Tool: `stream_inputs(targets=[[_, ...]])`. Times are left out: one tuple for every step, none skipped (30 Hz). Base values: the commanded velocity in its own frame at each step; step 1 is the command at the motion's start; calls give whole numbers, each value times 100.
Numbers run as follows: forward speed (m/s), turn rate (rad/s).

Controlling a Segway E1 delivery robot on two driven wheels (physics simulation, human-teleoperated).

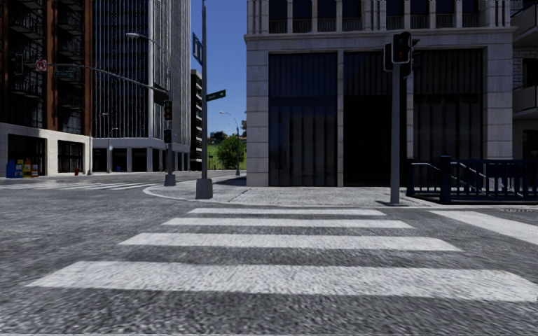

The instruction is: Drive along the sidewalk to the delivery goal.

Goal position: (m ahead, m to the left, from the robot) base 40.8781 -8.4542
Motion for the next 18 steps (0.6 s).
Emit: stream_inputs(targets=[[200, 0], [200, 0], [200, 0], [200, 0], [200, 0], [200, 0], [200, 0], [200, 0], [200, 0], [200, 0], [200, 0], [200, 0], [200, 0], [200, 0], [200, 0], [200, 0], [200, 0], [200, 0]])
